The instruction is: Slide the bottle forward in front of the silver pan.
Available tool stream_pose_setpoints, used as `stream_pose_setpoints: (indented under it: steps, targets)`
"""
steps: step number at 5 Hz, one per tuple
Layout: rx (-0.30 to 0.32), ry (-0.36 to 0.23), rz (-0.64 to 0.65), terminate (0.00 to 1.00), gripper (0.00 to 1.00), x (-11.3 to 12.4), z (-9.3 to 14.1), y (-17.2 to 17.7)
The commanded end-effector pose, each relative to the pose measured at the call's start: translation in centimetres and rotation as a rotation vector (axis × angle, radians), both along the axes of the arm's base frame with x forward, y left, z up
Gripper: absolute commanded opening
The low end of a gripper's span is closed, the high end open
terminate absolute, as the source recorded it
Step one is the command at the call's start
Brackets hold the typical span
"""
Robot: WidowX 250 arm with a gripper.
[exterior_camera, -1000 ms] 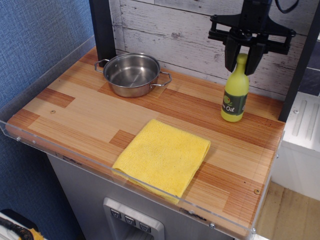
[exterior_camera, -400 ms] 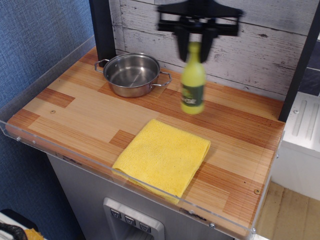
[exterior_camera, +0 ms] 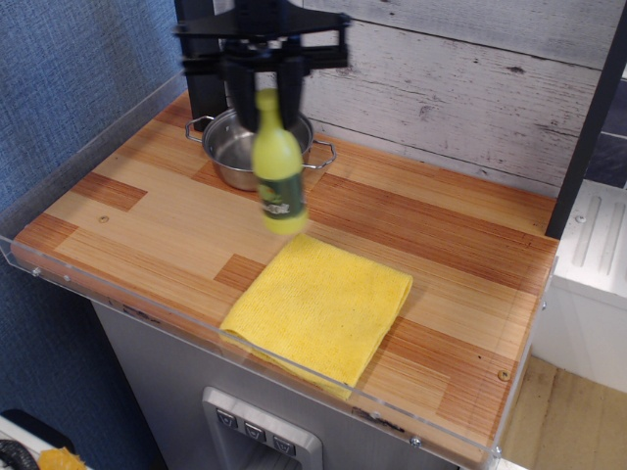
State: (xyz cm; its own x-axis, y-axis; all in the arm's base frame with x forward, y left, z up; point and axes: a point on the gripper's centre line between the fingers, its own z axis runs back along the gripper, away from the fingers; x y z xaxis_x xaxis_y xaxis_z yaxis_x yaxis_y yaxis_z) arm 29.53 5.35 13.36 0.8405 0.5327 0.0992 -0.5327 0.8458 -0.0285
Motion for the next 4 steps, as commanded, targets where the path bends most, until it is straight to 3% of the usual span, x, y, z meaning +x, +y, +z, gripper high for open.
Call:
stream_pose_setpoints:
  steps: [1, 4]
  targets:
    - [0.067, -0.044, 0.117, 0.0, 0.0, -3.1, 0.4, 4.1]
    - [0.072, -0.013, 0.164, 0.0, 0.0, -4.2, -1.7, 6.5]
